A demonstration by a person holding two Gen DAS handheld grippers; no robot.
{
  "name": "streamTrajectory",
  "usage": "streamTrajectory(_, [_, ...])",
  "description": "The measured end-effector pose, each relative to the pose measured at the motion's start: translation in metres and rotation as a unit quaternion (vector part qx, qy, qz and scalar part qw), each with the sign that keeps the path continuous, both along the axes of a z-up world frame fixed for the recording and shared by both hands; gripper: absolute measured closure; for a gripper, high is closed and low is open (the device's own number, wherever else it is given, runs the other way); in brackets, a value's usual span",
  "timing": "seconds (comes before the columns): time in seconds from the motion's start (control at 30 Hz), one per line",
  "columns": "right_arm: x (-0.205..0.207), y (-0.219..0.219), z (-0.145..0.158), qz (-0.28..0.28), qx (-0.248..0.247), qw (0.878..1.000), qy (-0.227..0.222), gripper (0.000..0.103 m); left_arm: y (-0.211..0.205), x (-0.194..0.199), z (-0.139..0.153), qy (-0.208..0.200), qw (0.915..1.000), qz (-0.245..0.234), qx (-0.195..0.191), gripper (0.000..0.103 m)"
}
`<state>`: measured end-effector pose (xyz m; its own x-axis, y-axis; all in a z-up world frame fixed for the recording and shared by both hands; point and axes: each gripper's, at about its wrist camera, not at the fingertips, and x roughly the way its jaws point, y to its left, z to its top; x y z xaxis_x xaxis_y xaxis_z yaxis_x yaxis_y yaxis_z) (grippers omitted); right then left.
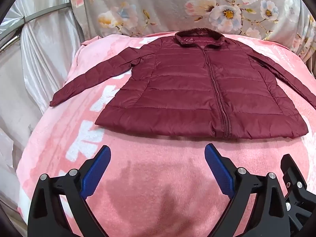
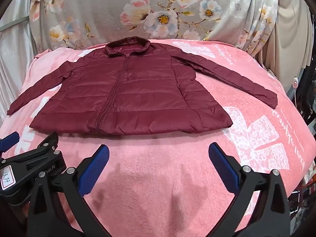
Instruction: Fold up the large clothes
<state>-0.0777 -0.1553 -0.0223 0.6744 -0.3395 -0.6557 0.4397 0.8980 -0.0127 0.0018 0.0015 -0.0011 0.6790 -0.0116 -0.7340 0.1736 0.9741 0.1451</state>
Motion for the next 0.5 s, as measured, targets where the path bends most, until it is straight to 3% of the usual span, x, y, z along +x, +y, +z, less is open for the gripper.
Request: streamTrajectory(0.5, [0.0007,0.0032,0.0064,-0.001,-0.006,1.000,-0.003,0.005,-0.0028,0.0035,0.0069,-0.011,0.9999,-0.001,0.004,0.011])
